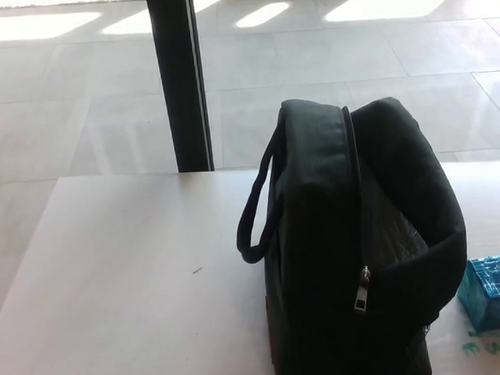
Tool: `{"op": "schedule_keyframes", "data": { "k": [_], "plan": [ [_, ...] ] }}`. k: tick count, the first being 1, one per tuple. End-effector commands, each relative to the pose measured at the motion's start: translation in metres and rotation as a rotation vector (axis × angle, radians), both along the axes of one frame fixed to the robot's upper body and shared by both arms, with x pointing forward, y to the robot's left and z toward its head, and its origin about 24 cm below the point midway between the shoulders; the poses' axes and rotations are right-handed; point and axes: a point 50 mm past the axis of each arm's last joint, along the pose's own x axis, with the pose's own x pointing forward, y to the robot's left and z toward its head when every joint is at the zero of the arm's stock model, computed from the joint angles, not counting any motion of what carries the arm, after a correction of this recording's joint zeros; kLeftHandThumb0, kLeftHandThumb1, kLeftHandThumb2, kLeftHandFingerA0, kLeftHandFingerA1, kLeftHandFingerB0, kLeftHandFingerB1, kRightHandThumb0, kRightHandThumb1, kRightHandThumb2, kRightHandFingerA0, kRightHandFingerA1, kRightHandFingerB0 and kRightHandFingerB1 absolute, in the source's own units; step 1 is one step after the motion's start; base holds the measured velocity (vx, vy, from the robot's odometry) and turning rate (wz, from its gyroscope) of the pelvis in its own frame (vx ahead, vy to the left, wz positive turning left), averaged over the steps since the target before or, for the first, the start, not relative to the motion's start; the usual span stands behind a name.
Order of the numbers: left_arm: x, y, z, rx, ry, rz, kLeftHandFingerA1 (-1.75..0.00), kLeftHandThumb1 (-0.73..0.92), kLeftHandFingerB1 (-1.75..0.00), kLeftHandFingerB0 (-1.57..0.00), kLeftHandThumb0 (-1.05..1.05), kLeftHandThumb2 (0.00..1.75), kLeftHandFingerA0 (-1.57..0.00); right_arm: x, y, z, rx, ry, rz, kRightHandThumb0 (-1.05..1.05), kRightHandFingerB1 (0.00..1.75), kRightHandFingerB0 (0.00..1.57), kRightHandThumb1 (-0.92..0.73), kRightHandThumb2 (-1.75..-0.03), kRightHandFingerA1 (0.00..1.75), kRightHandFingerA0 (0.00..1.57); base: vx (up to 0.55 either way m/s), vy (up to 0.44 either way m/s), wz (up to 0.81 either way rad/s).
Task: The robot uses its right hand to pick up the cube kept on the middle of the desk and put it inside the bag next to it
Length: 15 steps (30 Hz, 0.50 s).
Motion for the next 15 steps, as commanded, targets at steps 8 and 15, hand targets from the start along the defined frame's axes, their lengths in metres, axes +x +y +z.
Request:
{"op": "schedule_keyframes", "data": {
  "k": [8, 15],
  "plan": [
    [-0.001, 0.004, 0.003, -0.068, -0.042, 0.021, -1.51, 0.57, -1.41, -0.2, -1.05, 0.9, -0.27, 0.003, -0.008, 0.011, 0.002, -0.089, 0.008, -0.65, 0.47, 0.1, -0.58, -0.91, 0.66, 0.38, 0.0, 0.0, 0.0],
    [-0.001, 0.002, 0.0, -0.075, -0.037, 0.019, -1.55, 0.56, -1.42, -0.19, -1.05, 0.9, -0.28, 0.009, -0.024, 0.03, -0.02, -0.174, -0.077, -0.71, 0.47, 0.05, -0.61, -0.93, 0.62, 0.24, 0.0, 0.0, 0.0]
  ]
}}
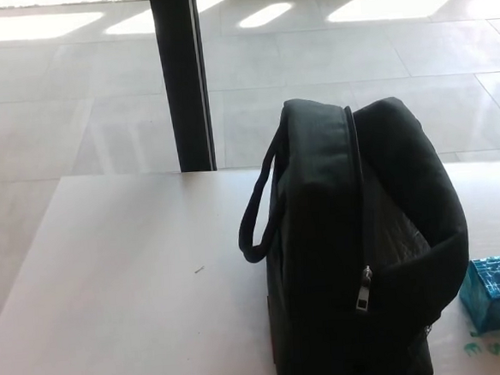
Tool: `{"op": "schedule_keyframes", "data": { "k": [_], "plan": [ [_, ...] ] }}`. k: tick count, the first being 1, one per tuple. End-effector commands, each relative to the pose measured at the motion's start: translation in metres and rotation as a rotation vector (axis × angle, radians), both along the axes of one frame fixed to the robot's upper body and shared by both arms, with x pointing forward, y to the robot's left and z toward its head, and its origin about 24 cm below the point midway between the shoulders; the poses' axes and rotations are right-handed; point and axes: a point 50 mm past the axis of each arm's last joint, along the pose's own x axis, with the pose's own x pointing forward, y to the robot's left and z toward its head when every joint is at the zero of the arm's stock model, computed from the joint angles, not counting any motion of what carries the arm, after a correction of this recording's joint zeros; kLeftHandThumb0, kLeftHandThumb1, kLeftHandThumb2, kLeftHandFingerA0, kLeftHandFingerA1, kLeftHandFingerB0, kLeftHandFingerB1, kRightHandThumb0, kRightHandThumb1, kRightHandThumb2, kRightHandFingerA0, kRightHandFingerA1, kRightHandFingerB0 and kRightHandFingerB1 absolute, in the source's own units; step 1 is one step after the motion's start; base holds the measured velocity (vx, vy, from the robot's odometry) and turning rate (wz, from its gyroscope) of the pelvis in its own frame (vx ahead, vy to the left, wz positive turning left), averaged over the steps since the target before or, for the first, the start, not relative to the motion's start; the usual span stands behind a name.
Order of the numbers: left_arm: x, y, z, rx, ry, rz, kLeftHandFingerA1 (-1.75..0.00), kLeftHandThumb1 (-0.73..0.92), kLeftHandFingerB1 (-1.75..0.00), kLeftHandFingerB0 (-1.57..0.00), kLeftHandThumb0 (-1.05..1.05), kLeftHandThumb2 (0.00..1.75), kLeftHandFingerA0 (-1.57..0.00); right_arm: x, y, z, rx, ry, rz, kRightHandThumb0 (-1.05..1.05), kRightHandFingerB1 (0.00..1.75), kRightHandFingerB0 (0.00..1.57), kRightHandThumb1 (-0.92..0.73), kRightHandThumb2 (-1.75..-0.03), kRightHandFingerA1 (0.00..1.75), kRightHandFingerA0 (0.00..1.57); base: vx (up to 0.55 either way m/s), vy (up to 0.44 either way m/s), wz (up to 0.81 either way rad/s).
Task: The robot uses its right hand to pick up the cube kept on the middle of the desk and put it inside the bag next to it
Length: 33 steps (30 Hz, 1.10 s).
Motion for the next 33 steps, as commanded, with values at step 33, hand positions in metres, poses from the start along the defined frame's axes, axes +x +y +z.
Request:
{"op": "schedule_keyframes", "data": {
  "k": [33],
  "plan": [
    [-0.004, 0.006, 0.004, 0.005, -0.007, 0.008, -1.52, 0.59, -1.42, -0.18, -1.05, 0.89, -0.26, 0.184, 0.117, 0.233, -0.157, -0.74, 0.71, -0.34, 0.49, 0.0, -0.53, -1.06, 0.51, 0.06, 0.0, 0.0, 0.0]
  ]
}}
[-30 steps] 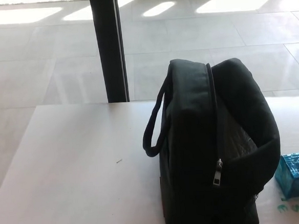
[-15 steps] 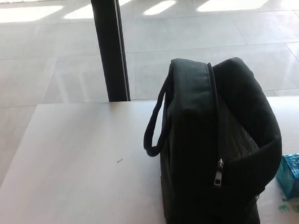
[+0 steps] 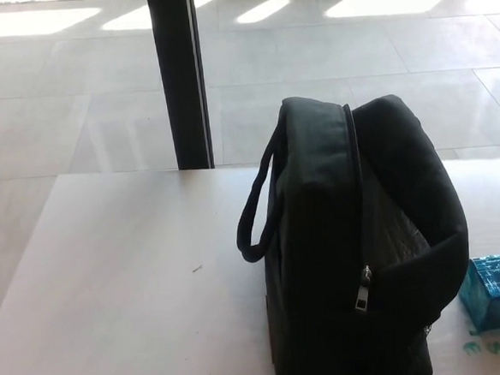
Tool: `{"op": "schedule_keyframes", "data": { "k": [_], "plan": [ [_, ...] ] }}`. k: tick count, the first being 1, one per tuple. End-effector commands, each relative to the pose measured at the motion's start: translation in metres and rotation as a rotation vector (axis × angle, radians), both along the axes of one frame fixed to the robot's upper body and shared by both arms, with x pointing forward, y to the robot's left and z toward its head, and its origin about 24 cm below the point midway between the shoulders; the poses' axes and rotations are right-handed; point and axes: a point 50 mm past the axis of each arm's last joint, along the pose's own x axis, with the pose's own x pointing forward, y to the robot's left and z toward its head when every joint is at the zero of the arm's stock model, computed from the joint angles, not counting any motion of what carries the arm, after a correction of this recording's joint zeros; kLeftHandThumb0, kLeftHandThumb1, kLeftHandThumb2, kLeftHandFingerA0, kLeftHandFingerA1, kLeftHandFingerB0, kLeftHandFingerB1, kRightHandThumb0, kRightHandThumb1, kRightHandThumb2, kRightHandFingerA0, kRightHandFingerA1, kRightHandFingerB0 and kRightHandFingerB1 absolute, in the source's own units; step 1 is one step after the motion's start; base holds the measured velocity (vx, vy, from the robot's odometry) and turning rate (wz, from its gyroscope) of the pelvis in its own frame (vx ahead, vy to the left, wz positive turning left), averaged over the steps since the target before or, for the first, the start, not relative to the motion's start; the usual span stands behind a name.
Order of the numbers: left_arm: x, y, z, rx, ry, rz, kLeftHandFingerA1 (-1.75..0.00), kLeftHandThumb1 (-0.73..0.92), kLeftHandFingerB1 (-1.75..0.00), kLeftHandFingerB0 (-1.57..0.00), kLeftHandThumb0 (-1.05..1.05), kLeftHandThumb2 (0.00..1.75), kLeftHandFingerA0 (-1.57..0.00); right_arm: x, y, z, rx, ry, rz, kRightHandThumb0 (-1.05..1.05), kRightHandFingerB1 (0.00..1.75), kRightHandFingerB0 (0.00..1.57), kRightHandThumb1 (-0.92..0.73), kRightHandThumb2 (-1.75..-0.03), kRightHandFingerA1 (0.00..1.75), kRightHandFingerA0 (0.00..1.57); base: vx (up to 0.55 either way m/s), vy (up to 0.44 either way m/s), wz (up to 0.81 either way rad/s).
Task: The robot uses its right hand to pick up the cube kept on the middle of the desk and put it inside the bag next to it
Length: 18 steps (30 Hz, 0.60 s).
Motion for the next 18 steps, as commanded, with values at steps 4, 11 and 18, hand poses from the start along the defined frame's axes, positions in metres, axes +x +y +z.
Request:
{"op": "schedule_keyframes", "data": {
  "k": [4, 11, 18],
  "plan": [
    [-0.007, 0.008, 0.004, 0.013, 0.001, 0.02, -1.54, 0.59, -1.43, -0.2, -1.05, 0.9, -0.28, 0.032, 0.057, -0.013, -0.071, 0.213, 0.237, -0.71, 0.41, 0.07, -0.56, -0.9, 0.57, 0.21, 0.0, 0.0, 0.0],
    [-0.007, 0.008, 0.004, 0.017, 0.005, 0.013, -1.53, 0.59, -1.42, -0.19, -1.05, 0.9, -0.27, 0.042, 0.081, -0.028, -0.255, 0.357, 0.298, -0.72, 0.25, 0.11, -0.75, -0.65, 0.46, 0.2, 0.0, 0.0, 0.0],
    [-0.009, 0.008, 0.003, 0.013, 0.011, 0.021, -1.53, 0.58, -1.41, -0.19, -1.05, 0.89, -0.27, 0.057, 0.084, -0.033, -0.485, 0.496, 0.284, -0.89, 0.14, 0.07, -0.68, -1.04, 0.28, 0.01, 0.0, 0.0, 0.0]
  ]
}}
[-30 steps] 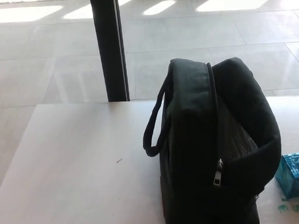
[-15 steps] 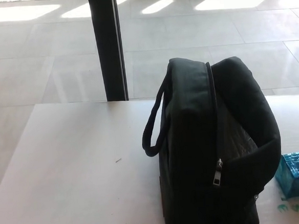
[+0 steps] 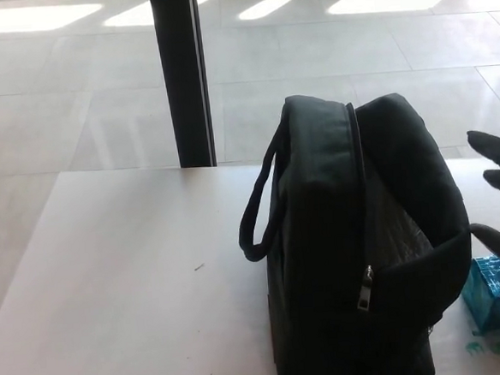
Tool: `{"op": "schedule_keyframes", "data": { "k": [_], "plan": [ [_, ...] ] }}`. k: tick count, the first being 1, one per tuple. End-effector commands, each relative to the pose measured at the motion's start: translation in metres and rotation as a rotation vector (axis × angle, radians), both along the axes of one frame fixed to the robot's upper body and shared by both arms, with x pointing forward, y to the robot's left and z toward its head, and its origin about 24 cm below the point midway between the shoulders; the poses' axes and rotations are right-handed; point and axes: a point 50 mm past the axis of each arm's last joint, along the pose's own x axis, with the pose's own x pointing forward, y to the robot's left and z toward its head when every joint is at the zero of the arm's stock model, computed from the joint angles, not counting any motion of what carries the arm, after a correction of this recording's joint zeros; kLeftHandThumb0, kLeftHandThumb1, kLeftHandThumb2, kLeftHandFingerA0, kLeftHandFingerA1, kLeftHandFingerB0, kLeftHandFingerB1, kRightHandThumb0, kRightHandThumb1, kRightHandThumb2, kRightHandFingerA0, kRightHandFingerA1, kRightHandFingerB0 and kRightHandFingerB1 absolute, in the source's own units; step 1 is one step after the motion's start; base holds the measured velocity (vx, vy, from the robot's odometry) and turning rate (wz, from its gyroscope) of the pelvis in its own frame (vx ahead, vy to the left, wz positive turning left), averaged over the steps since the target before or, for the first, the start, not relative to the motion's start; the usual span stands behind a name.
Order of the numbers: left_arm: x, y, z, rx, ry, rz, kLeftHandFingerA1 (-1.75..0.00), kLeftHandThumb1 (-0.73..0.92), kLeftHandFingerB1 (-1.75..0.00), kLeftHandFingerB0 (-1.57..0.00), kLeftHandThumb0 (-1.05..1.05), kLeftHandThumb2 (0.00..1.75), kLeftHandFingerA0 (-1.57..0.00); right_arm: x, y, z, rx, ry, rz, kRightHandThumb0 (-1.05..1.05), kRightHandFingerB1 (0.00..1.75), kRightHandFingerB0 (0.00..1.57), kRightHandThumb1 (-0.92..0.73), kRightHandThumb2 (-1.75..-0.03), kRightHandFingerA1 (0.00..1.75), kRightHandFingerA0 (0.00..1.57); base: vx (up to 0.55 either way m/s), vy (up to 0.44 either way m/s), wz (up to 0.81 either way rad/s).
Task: The robot uses its right hand to pick up the cube kept on the middle of the desk and put it inside the bag next to it
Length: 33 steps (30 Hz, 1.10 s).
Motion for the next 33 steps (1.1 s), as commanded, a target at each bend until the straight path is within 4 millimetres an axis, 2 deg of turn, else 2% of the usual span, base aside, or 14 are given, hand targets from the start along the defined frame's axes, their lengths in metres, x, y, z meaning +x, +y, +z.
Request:
{"op": "schedule_keyframes", "data": {
  "k": [1, 6, 8, 9, 10, 12, 16, 17, 18, 19, 21, 24, 26, 33],
  "plan": [
    [-0.003, 0.008, 0.005, 0.017, -0.005, 0.012, -1.53, 0.58, -1.41, -0.19, -1.05, 0.89, -0.27, 0.011, -0.007, -0.003, -0.234, 0.103, -0.038, -0.89, 0.14, 0.07, -0.68, -1.04, 0.28, 0.01, 0.0, 0.0, 0.0],
    [-0.003, 0.008, 0.006, 0.02, -0.003, 0.011, -1.52, 0.6, -1.41, -0.21, -1.05, 0.91, -0.28, 0.028, -0.016, 0.006, -0.388, 0.095, -0.083, -0.86, 0.18, 0.09, -0.67, -1.02, 0.26, 0.0, 0.0, 0.0, 0.0],
    [-0.003, 0.008, 0.006, 0.02, -0.002, 0.011, -1.52, 0.6, -1.41, -0.21, -1.05, 0.91, -0.28, 0.029, -0.017, 0.006, -0.393, 0.095, -0.085, -0.86, 0.18, 0.09, -0.67, -1.02, 0.26, 0.0, 0.0, 0.0, 0.0],
    [-0.004, 0.008, 0.006, 0.021, -0.002, 0.006, -1.49, 0.59, -1.38, -0.2, -1.05, 0.9, -0.27, 0.033, -0.021, 0.008, -0.42, 0.074, -0.108, -0.78, 0.26, 0.07, -0.63, -1.01, 0.34, 0.0, 0.0, 0.0, 0.0],
    [-0.004, 0.008, 0.006, 0.02, -0.002, 0.006, -1.53, 0.55, -1.43, -0.16, -1.05, 0.95, -0.28, 0.036, -0.023, 0.009, -0.437, 0.065, -0.116, -0.8, 0.26, 0.04, -0.64, -1.02, 0.33, 0.01, 0.0, 0.0, 0.0],
    [-0.004, 0.009, 0.006, 0.022, 0.0, 0.016, -1.48, 0.59, -1.37, -0.2, -1.05, 0.9, -0.29, 0.039, -0.025, 0.01, -0.473, 0.069, -0.112, -0.84, 0.28, 0.02, -0.64, -1.01, 0.29, 0.0, 0.0, 0.0, 0.0],
    [-0.004, 0.009, 0.006, 0.023, 0.001, 0.02, -1.54, 0.55, -1.43, -0.17, -1.05, 0.96, -0.3, 0.04, -0.024, 0.011, -0.535, 0.071, -0.09, -0.88, 0.28, 0.03, -0.65, -1.02, 0.27, 0.0, 0.0, 0.0, 0.0],
    [-0.004, 0.009, 0.006, 0.023, 0.002, 0.019, -1.49, 0.58, -1.37, -0.21, -1.05, 0.91, -0.29, 0.04, -0.024, 0.011, -0.555, 0.074, -0.081, -0.81, 0.26, 0.09, -0.79, -0.65, 0.36, 0.0, 0.0, 0.0, 0.0],
    [-0.004, 0.009, 0.006, 0.021, -0.001, 0.015, -1.47, 0.59, -1.36, -0.21, -1.05, 0.9, -0.28, 0.04, -0.024, 0.012, -0.565, 0.076, -0.075, -0.85, 0.32, 0.07, -0.62, -1.01, 0.28, 0.0, 0.0, 0.0, 0.0],
    [-0.004, 0.009, 0.007, 0.018, -0.006, 0.01, -1.52, 0.56, -1.42, -0.16, -1.05, 0.95, -0.28, 0.04, -0.022, 0.01, -0.582, 0.092, -0.057, -0.86, 0.32, 0.12, -0.62, -1.0, 0.24, 0.0, 0.0, 0.0, 0.0],
    [-0.004, 0.01, 0.007, 0.022, -0.006, 0.012, -1.48, 0.6, -1.38, -0.23, -1.05, 0.91, -0.29, 0.04, -0.02, 0.007, -0.585, 0.109, -0.04, -0.85, 0.32, 0.12, -0.62, -1.0, 0.25, 0.0, 0.0, 0.0, 0.0],
    [-0.004, 0.01, 0.007, 0.027, 0.001, 0.007, -1.49, 0.59, -1.38, -0.22, -1.05, 0.91, -0.29, 0.038, -0.017, -0.001, -0.59, 0.121, -0.013, -0.8, 0.34, 0.1, -0.6, -1.0, 0.3, 0.0, 0.0, 0.0, 0.0],
    [-0.004, 0.01, 0.007, 0.029, 0.004, 0.005, -1.47, 0.59, -1.37, -0.21, -1.05, 0.9, -0.27, 0.036, -0.015, -0.011, -0.625, 0.148, 0.024, -0.88, 0.31, 0.11, -0.63, -1.01, 0.25, 0.03, 0.0, 0.0, 0.0],
    [-0.005, 0.009, 0.006, 0.017, -0.004, 0.022, -1.48, 0.59, -1.37, -0.22, -1.05, 0.91, -0.29, 0.033, -0.02, -0.018, -0.686, 0.202, 0.053, -0.92, 0.24, 0.03, -0.64, -1.01, 0.21, 0.0, 0.0, 0.0, 0.0]
  ]
}}
